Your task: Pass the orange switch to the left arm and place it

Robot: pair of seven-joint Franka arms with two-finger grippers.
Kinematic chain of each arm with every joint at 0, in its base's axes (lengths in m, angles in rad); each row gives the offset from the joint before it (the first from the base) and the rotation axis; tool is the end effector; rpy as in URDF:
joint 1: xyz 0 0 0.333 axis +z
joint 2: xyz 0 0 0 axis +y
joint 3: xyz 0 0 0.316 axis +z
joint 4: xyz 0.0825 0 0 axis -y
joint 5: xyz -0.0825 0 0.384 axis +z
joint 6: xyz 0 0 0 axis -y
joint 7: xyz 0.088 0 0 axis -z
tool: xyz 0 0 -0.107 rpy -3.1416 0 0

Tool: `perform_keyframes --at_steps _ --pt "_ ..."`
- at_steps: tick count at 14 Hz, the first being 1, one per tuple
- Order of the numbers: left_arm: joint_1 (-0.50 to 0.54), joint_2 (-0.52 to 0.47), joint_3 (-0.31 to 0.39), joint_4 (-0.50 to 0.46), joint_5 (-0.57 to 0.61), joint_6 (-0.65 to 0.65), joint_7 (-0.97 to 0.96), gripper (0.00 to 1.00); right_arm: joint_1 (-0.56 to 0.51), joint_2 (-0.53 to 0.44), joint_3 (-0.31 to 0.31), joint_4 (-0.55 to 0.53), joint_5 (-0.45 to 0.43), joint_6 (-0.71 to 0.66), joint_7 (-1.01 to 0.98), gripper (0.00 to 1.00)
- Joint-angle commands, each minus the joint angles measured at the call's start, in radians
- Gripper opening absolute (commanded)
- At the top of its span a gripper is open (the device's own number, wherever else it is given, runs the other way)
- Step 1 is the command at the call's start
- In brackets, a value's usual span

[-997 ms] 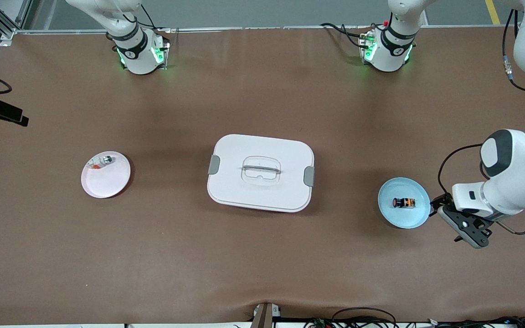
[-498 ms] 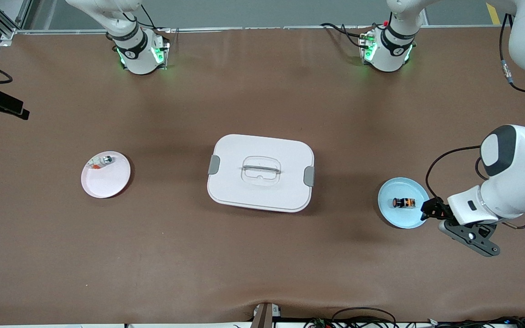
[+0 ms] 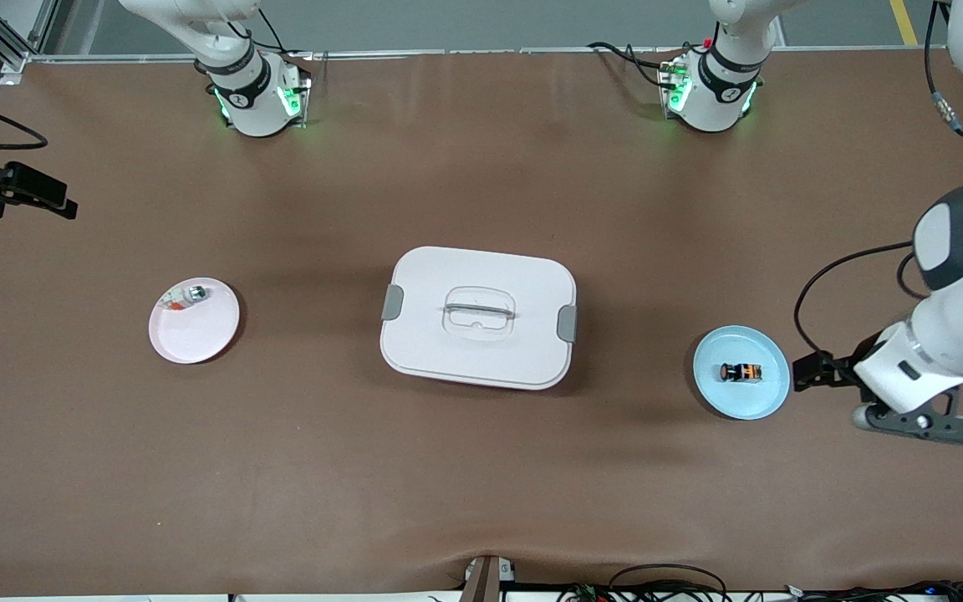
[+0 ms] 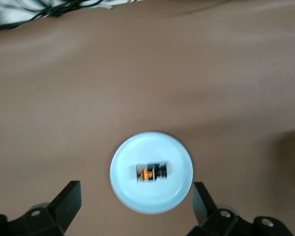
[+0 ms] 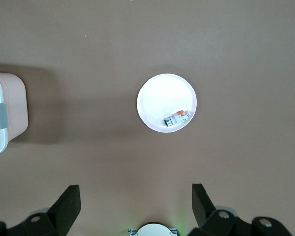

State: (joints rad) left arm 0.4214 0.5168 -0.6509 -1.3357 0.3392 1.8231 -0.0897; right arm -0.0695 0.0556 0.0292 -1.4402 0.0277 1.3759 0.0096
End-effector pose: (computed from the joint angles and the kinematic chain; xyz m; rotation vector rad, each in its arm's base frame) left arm 0.6965 -0.0383 0.4832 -3.1142 0.2146 -0.1175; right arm 0.5509 -0.0194 0.6383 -3.1043 0.0716 0.1856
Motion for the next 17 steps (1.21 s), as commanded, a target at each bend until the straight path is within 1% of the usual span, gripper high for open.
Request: perform_keyframes --at_steps 1,4,5,6,7,8,9,10,12,13,15,17 --pt "0.007 -0.098 0.005 -0.017 -0.014 -0.106 -0.027 1.0 -0.004 -0.063 -0.003 -0.081 0.018 0.044 -0.006 1.0" --pt "0.01 -0.171 0.014 -0.019 -0.016 -0.163 -0.012 1.0 -0.004 -0.099 -0.003 -0.126 0.02 0.063 -0.006 1.0" --pt "-0.003 -0.196 0.046 -0.019 -0.013 -0.183 -0.01 1.0 -0.004 -0.102 -0.003 -0.131 0.02 0.065 -0.005 1.0" --pt "-0.033 -0.239 0.098 -0.026 -0.017 -0.205 0.001 1.0 -0.004 -0.111 -0.003 -0.14 0.02 0.072 -0.005 1.0" --pt "-0.086 -0.266 0.15 -0.028 -0.035 -0.253 0.01 1.0 -0.003 -0.126 -0.003 -0.163 0.02 0.089 -0.006 1.0" --pt "-0.125 -0.293 0.216 -0.031 -0.081 -0.278 0.016 1.0 -0.003 -0.143 -0.003 -0.181 0.02 0.106 -0.006 1.0" --pt "-0.157 -0.332 0.281 -0.042 -0.159 -0.287 0.031 1.0 -0.001 -0.145 -0.003 -0.186 0.02 0.109 -0.006 1.0" --pt "-0.199 -0.368 0.35 -0.071 -0.207 -0.292 0.041 1.0 -0.001 -0.145 -0.003 -0.186 0.02 0.109 -0.006 1.0" --pt "-0.31 -0.435 0.482 -0.135 -0.227 -0.292 0.083 1.0 -0.001 -0.142 -0.003 -0.183 0.018 0.106 -0.006 1.0" --pt "-0.338 -0.473 0.522 -0.178 -0.238 -0.288 0.137 1.0 -0.001 -0.142 -0.003 -0.183 0.018 0.106 -0.008 1.0" --pt "-0.351 -0.533 0.572 -0.238 -0.319 -0.275 0.15 1.0 -0.003 -0.142 -0.003 -0.183 0.018 0.106 -0.008 1.0" --pt "-0.368 -0.587 0.576 -0.296 -0.322 -0.271 0.137 1.0 -0.001 -0.143 -0.003 -0.183 0.018 0.111 -0.007 1.0"
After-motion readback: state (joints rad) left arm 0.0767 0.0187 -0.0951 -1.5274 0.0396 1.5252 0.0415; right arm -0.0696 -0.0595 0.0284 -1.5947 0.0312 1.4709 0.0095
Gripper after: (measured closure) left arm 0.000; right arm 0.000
